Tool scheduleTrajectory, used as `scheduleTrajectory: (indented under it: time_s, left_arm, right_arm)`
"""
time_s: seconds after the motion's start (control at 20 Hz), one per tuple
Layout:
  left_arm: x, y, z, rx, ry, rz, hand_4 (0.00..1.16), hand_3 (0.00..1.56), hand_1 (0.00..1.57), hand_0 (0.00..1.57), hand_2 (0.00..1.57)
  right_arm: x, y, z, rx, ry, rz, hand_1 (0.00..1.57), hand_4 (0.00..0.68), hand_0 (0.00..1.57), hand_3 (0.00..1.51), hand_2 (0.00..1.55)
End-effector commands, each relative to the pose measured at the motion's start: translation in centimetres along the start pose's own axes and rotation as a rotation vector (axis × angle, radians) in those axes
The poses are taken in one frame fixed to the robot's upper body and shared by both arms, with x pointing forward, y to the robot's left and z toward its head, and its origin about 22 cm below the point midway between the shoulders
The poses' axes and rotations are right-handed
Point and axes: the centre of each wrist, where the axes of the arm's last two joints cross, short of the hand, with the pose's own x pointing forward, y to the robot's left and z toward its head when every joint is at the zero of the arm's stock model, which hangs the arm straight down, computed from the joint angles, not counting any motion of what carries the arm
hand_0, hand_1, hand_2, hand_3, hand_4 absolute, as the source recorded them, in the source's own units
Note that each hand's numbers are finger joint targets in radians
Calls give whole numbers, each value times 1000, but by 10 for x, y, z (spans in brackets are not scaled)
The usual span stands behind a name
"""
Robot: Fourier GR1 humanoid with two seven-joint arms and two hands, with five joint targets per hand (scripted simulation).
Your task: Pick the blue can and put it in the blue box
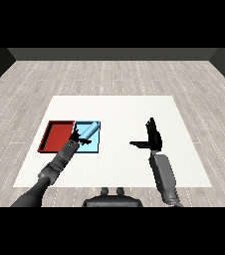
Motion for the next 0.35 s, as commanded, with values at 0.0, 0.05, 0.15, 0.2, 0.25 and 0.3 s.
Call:
scheduleTrajectory:
  time_s: [0.0,0.05,0.15,0.2,0.25,0.3]
  left_arm:
    - [1,9,-1,283,-129,170,0,0,0,0,0]
    - [30,10,5,321,-194,220,0,0,0,0,0]
    - [36,17,7,387,-341,321,0,0,0,0,0]
    - [55,23,14,353,-477,399,0,0,0,0,0]
    - [66,26,19,371,-554,455,0,0,0,0,0]
    - [55,25,18,359,-588,484,0,0,0,0,0]
  right_arm:
    - [-11,-3,10,0,-3,21,0,0,0,0,0]
    - [-8,-16,8,21,0,40,0,0,0,0,0]
    - [3,-3,-2,11,-26,44,0,0,0,0,0]
    - [-1,-4,4,8,-30,39,0,0,0,0,0]
    - [1,-4,1,40,-15,66,0,0,0,0,0]
    - [5,4,2,66,-32,92,0,0,0,0,0]
